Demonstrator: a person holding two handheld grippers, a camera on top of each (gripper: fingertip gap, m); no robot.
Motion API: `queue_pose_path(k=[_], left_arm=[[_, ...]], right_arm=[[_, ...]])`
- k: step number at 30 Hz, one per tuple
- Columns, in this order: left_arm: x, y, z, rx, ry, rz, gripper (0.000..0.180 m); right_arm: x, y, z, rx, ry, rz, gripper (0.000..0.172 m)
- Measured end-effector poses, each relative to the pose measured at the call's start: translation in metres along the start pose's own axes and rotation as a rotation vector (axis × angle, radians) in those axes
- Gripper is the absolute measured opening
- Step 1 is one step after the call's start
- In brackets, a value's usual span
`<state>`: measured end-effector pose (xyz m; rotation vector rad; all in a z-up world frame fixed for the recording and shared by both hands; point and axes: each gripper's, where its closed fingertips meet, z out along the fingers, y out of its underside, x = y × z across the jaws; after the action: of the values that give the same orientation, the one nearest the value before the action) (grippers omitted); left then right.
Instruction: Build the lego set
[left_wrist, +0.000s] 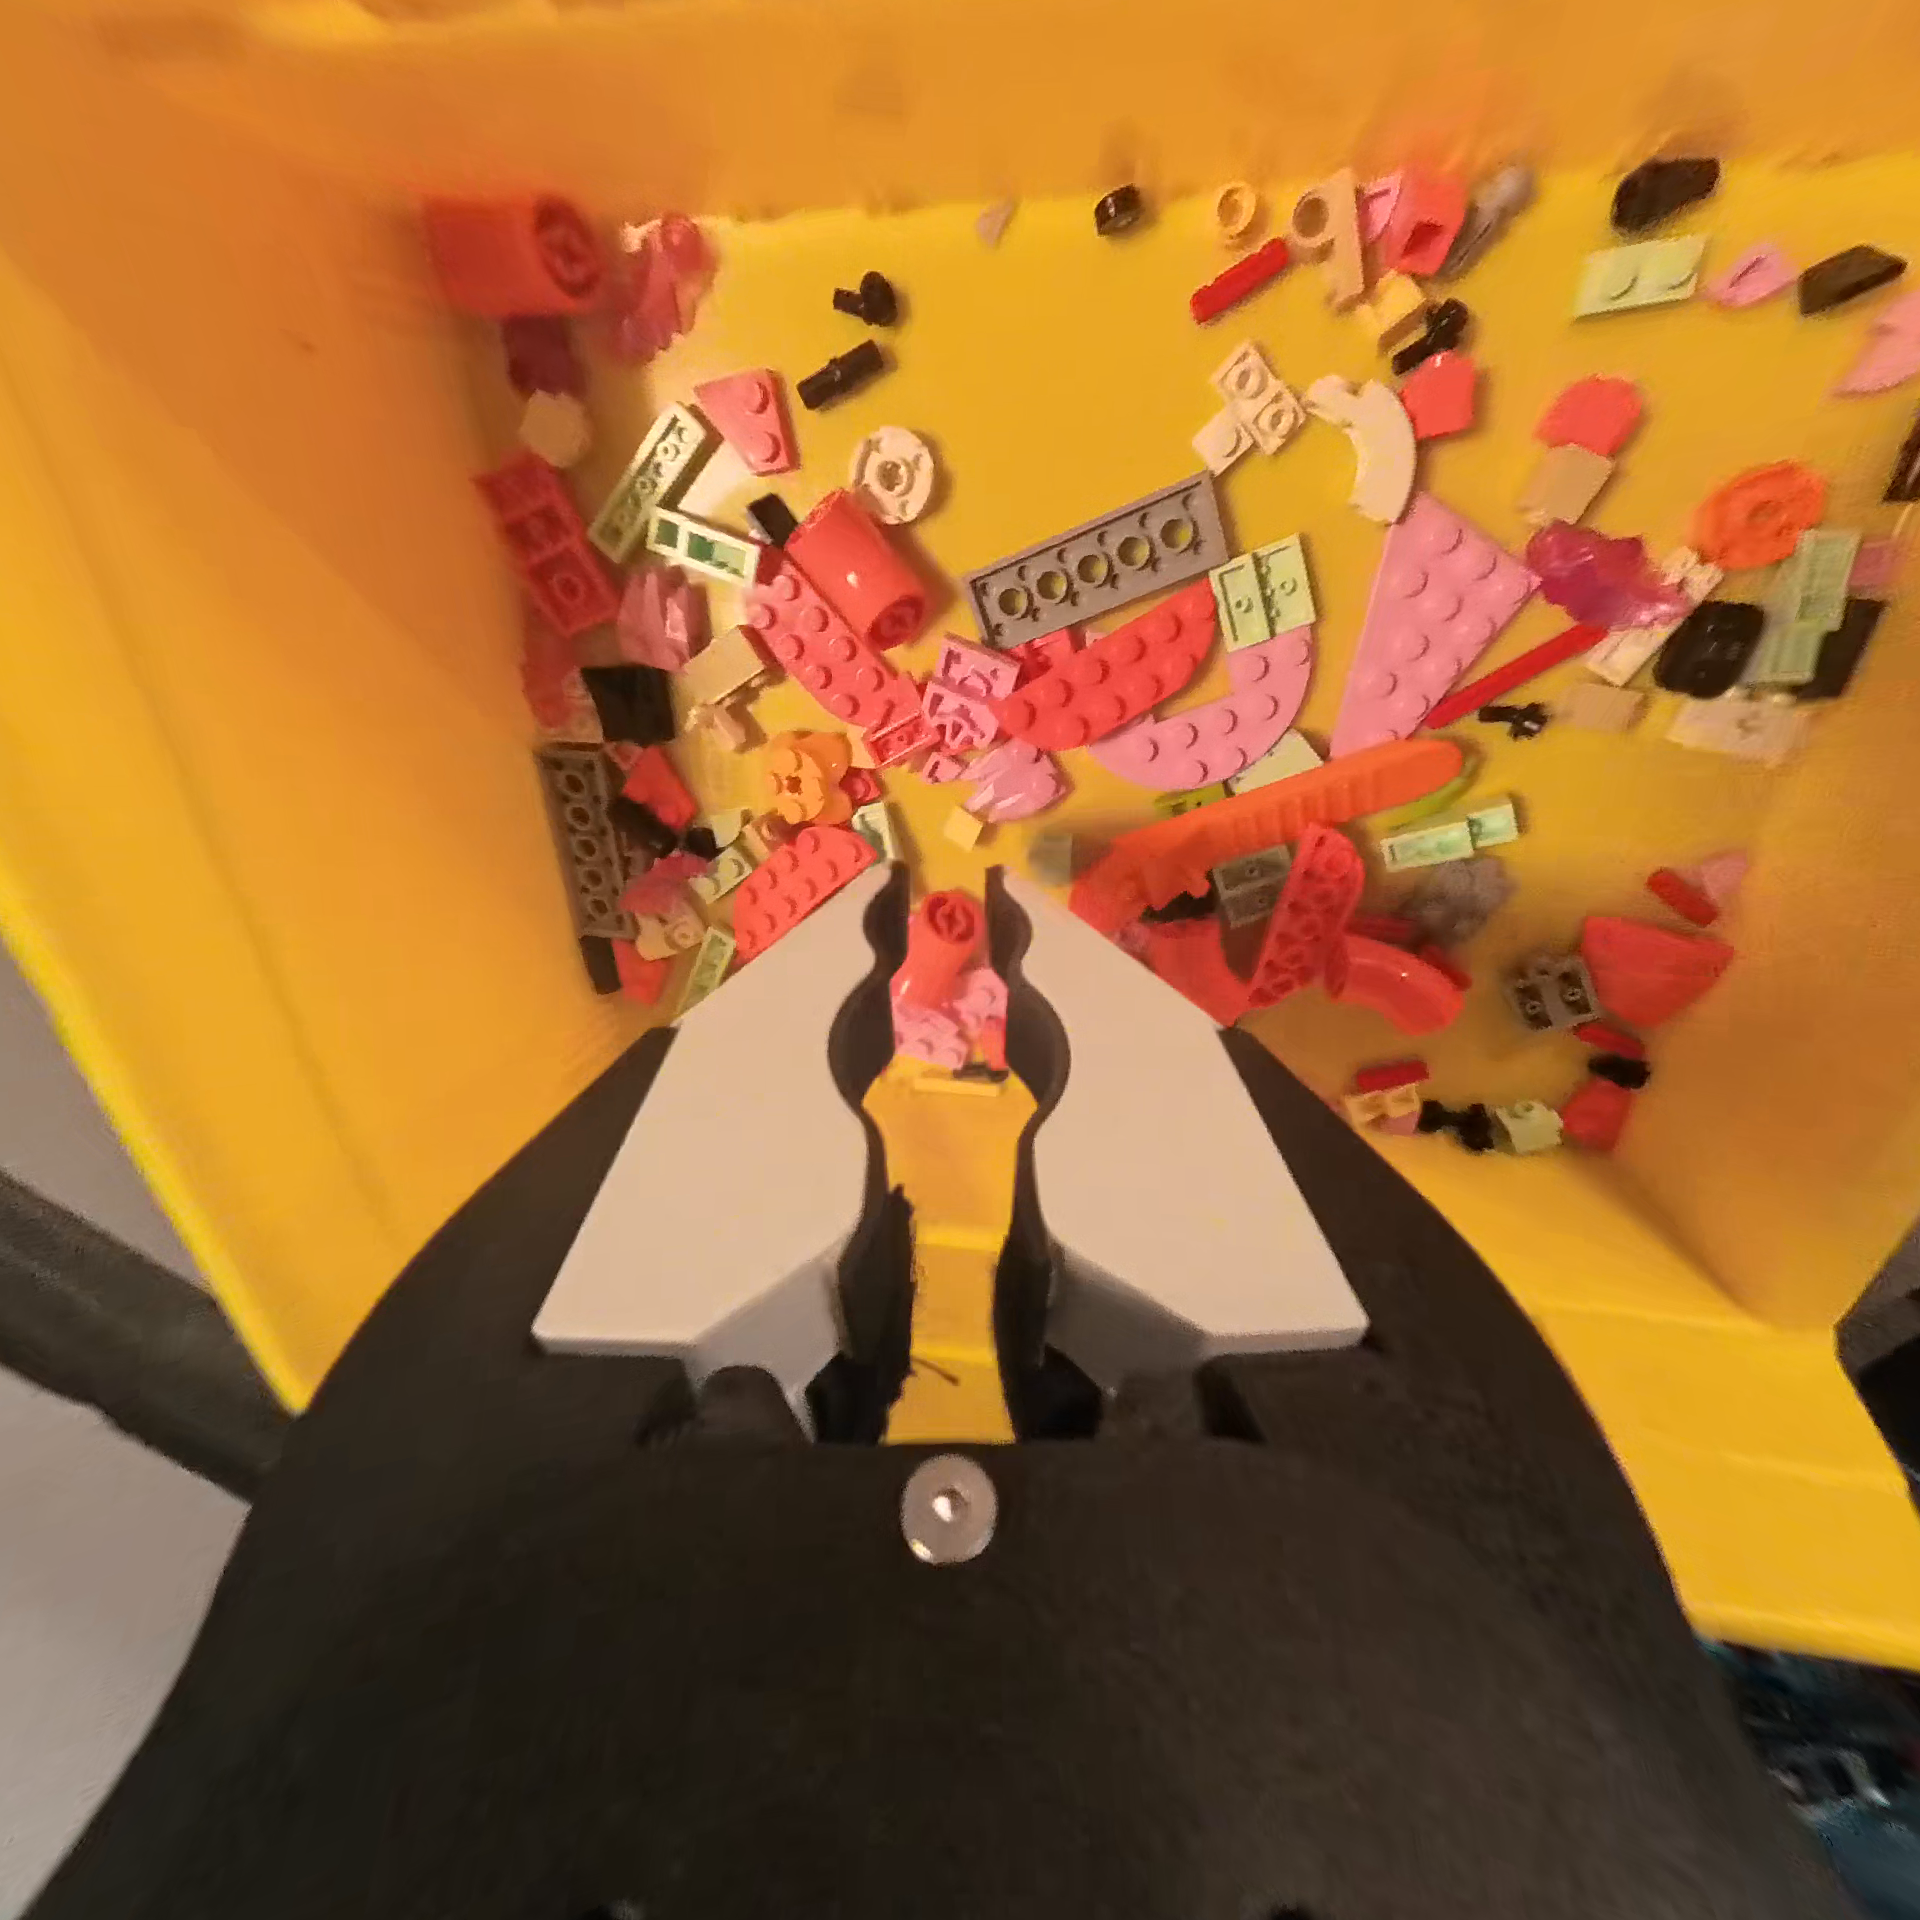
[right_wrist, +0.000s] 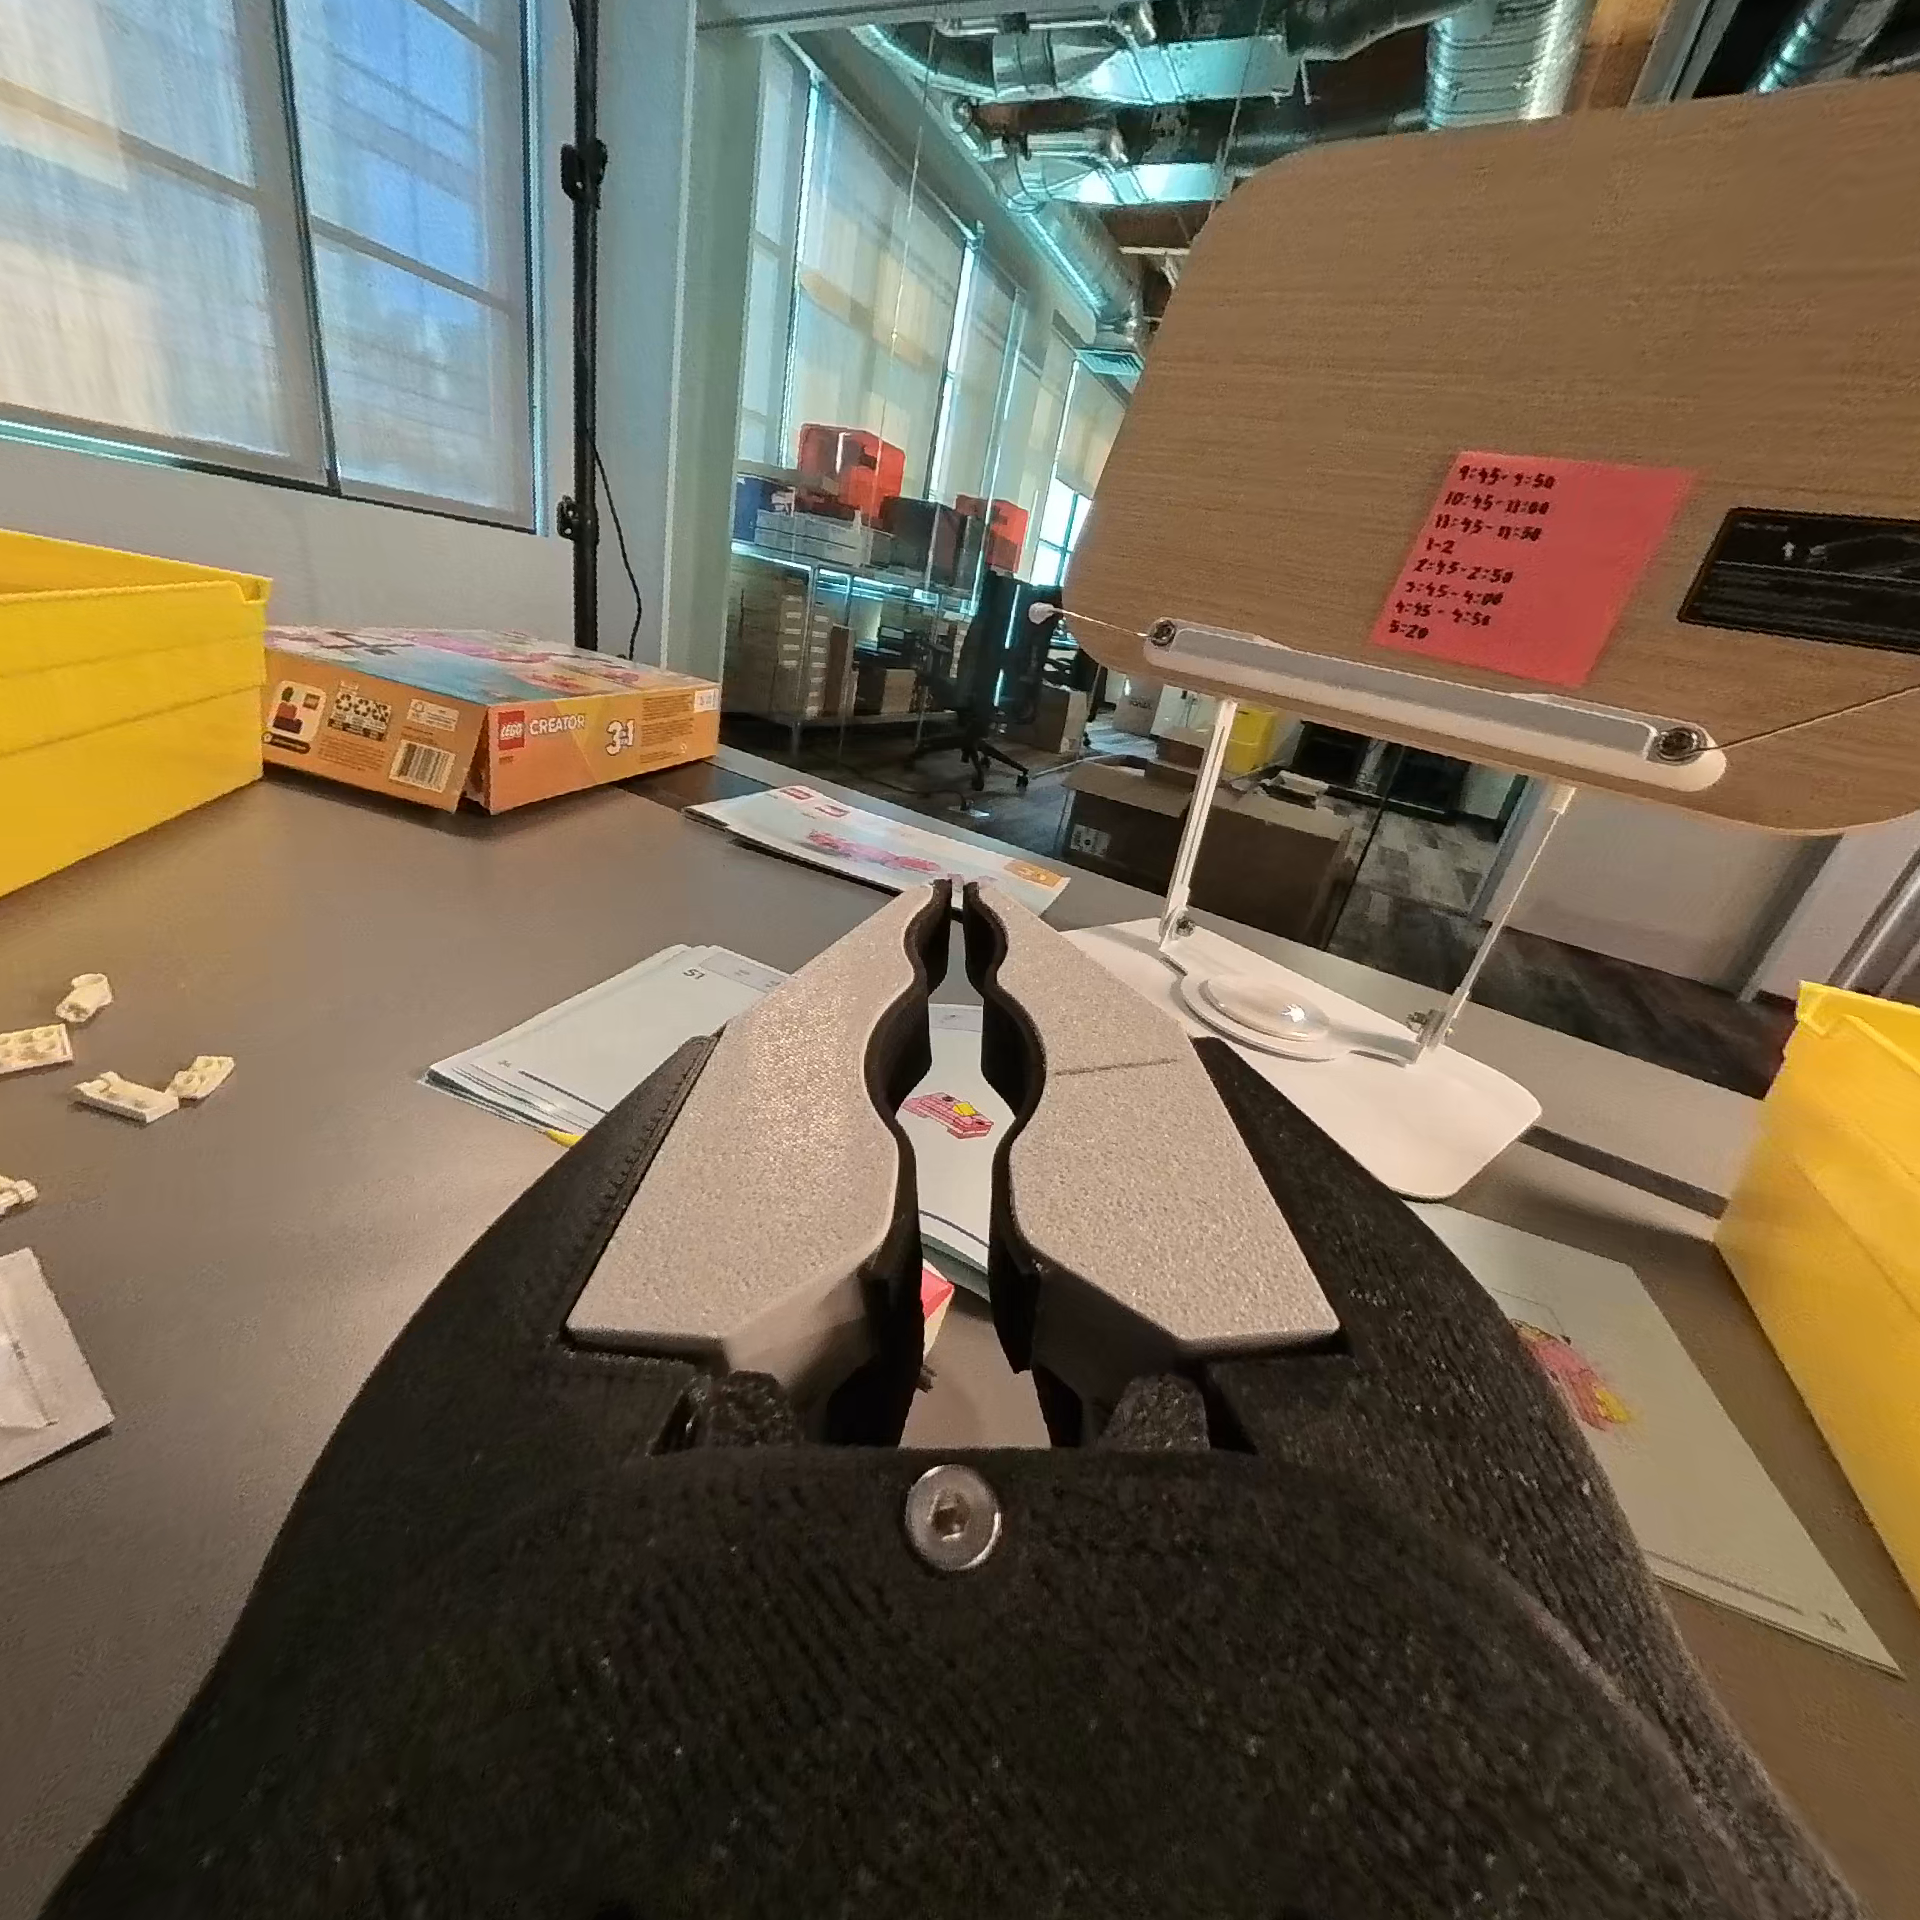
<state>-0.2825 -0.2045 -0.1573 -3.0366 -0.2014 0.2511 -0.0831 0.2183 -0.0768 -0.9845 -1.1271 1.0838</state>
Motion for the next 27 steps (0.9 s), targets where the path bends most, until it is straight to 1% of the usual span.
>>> queue_pose_path(k=[4, 6, 9, 11, 14, 16, 20, 23, 27], left_arm=[[0.002, 0.001, 0.014, -0.051, 0.062, -0.042, 0.012], [0.0, 0.003, 0.02, -0.083, 0.072, -0.096, 0.013], [-0.006, 0.012, 0.026, -0.16, 0.073, -0.279, 0.013], [-0.012, 0.013, 0.028, -0.157, 0.06, -0.397, 0.007], [-0.011, 0.008, 0.027, -0.118, 0.129, -0.579, 0.007], [-0.011, 0.008, 0.027, -0.111, 0.152, -0.657, 0.009], [-0.009, 0.012, 0.026, -0.124, 0.176, -0.738, 0.009], [-0.001, 0.007, 0.024, -0.109, 0.236, -0.777, 0.009], [-0.002, 0.006, 0.025, -0.102, 0.215, -0.775, 0.009]], right_arm=[[0.001, 0.0, 0.0, 0.002, 0.0, 0.011, 0.0], [0.001, 0.0, 0.0, 0.001, -0.001, 0.012, 0.0], [0.0, 0.0, 0.0, 0.0, -0.005, 0.01, 0.0], [0.0, 0.0, 0.0, 0.0, -0.006, 0.01, 0.0], [0.0, 0.0, 0.0, 0.0, -0.007, 0.011, 0.0], [0.0, 0.0, 0.0, -0.001, -0.008, 0.011, 0.0], [-0.001, 0.0, 0.001, -0.002, -0.011, 0.011, 0.0], [-0.001, 0.0, 0.001, -0.002, -0.012, 0.01, 0.0], [-0.002, 0.0, 0.001, -0.003, -0.013, 0.008, 0.0]])
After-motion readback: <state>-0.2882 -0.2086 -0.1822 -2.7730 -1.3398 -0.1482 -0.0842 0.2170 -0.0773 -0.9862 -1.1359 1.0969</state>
